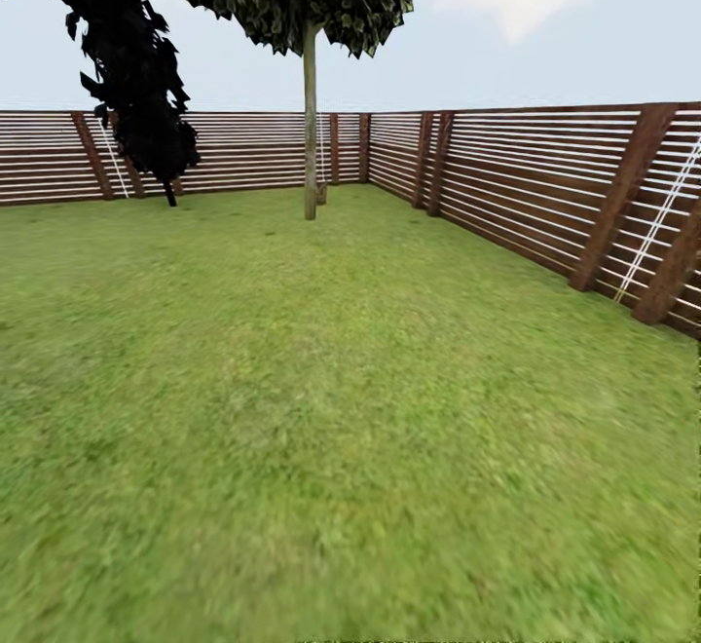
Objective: Take the three Easter eggs out of the wicker basket on the lawn in the garden, then place them on the lawn next to a single tree (choose any tree) so that all three eggs are next to the same tree and none are left in the basket.
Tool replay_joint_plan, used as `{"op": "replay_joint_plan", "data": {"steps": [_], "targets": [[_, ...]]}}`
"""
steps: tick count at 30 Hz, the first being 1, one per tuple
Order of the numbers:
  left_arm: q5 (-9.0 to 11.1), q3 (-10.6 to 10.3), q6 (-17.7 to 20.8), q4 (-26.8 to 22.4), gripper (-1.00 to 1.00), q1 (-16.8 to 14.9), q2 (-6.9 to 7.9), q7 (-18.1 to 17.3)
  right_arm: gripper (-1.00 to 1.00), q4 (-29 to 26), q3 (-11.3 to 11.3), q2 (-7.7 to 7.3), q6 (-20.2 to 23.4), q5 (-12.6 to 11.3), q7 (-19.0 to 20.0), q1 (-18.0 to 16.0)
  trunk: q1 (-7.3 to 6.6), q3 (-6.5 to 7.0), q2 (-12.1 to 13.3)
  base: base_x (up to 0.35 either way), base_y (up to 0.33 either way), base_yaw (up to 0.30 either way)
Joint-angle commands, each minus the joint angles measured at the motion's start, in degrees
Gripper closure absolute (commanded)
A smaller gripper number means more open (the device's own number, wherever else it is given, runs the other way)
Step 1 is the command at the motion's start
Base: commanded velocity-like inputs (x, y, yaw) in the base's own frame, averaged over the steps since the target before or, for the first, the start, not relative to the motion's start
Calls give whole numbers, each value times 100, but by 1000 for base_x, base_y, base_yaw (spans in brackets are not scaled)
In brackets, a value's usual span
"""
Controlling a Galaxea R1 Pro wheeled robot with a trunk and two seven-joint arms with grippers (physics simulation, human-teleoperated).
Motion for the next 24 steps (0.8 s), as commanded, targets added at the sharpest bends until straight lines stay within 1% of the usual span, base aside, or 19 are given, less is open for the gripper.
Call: {"op": "replay_joint_plan", "data": {"steps": [1,7,24], "targets": [[7,4,-8,-6,-100,2,0,-5,-100,6,4,0,-19,5,6,-3,0,-13,-2,0,0,-98],[7,4,-8,-6,-100,2,0,-5,-100,6,4,-1,-18,5,6,-3,0,-67,-2,0,0,-47],[7,4,-9,-6,-100,2,0,-5,-100,6,12,-2,-13,5,6,-3,0,-221,-2,0,0,-1]]}}
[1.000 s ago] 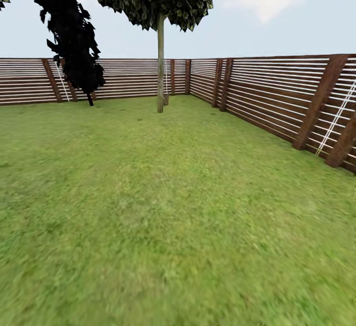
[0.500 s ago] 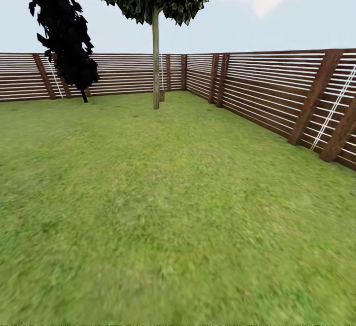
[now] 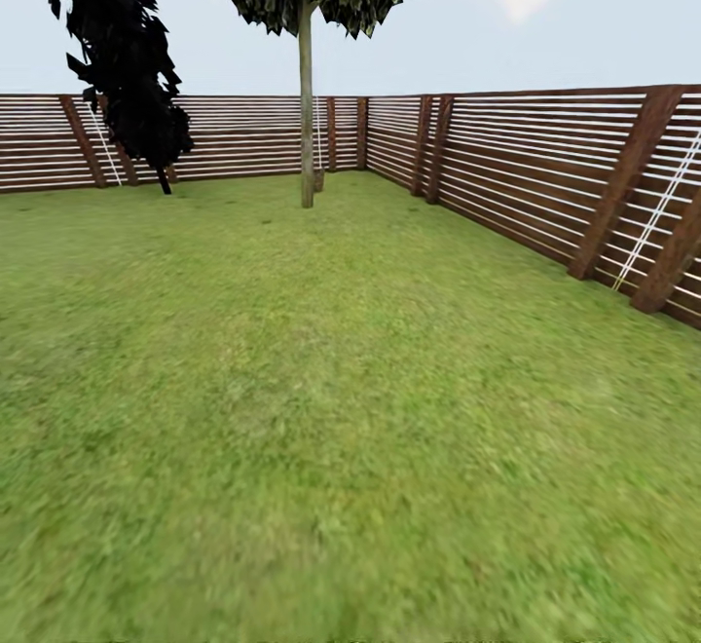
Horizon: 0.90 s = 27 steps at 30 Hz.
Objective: Take the three Easter eggs out of the wicker basket on the lawn in the garden, then place them on the lawn next to a single tree (choose any tree) so that all three eggs are next to the same tree and none are left in the basket.
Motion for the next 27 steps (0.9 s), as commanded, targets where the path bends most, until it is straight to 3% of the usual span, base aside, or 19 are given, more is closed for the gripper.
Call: {"op": "replay_joint_plan", "data": {"steps": [1,10,27], "targets": [[7,4,-8,-6,-100,2,0,-5,-100,5,5,-1,-18,5,6,-3,0,-13,-2,0,0,0],[7,4,-12,-6,-100,2,0,-5,-100,5,2,-4,-15,3,6,-3,0,-83,-2,0,0,0],[7,4,-7,-6,-100,2,0,-5,-100,-17,5,-5,-34,13,-3,-3,0,-88,-2,0,0,0]]}}
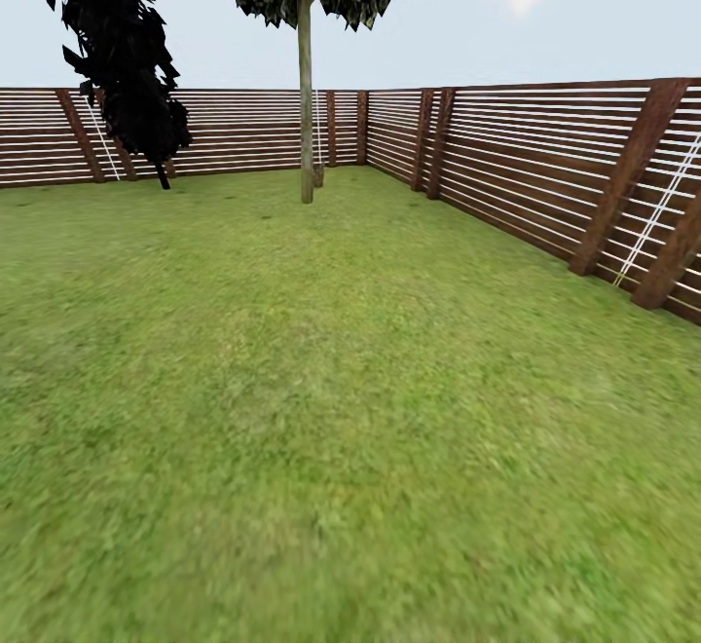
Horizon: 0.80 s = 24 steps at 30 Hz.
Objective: Take the three Easter eggs out of the wicker basket on the lawn in the garden, then place them on the lawn next to a single tree (choose any tree) so that all three eggs are next to the same tree and none are left in the basket.
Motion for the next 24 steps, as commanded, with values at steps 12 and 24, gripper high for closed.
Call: {"op": "replay_joint_plan", "data": {"steps": [12,24], "targets": [[7,2,-6,-3,-100,2,0,-5,-100,10,4,8,-22,5,5,-3,0,-4,-2,270,0,0],[7,2,-8,-6,-100,2,0,-5,-100,25,-4,9,-240,5,5,-3,0,25,-2,342,0,-26]]}}
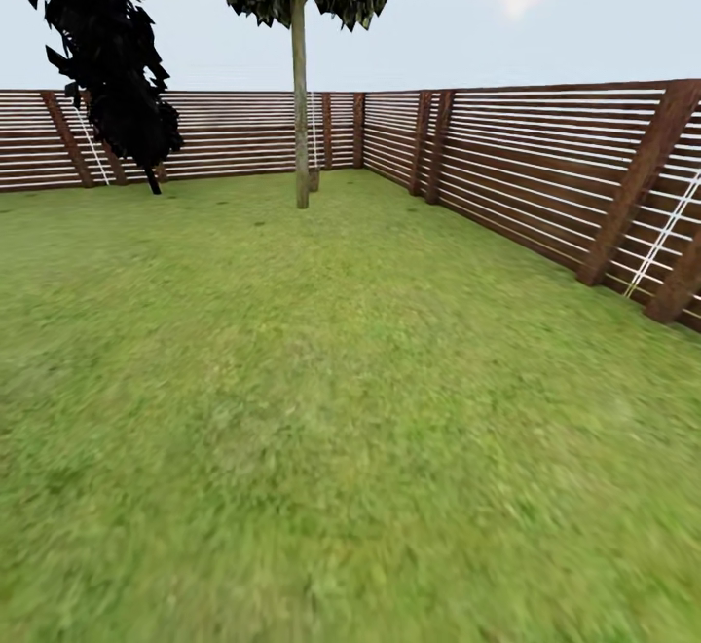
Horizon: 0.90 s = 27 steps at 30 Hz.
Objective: Take the three Easter eggs out of the wicker basket on the lawn in the garden, then place them on the lawn next to a single tree (choose any tree) so that all three eggs are next to the same tree and none are left in the basket.
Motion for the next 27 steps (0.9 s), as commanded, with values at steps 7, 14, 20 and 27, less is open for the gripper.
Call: {"op": "replay_joint_plan", "data": {"steps": [7,14,20,27], "targets": [[7,6,-8,-6,-100,2,0,-5,-100,8,3,-8,-62,5,5,-3,3,14,-1,342,0,-12],[7,6,-8,-6,-100,2,0,-5,-100,8,3,-9,-62,-3,-2,-3,3,14,-1,343,0,0],[7,6,-8,-6,-100,2,0,-5,-100,8,3,-9,-61,-4,-1,-3,3,14,-1,342,0,0],[7,6,-8,-6,-100,2,0,-5,-100,8,3,-9,-58,4,-1,-3,3,14,-1,343,0,0]]}}
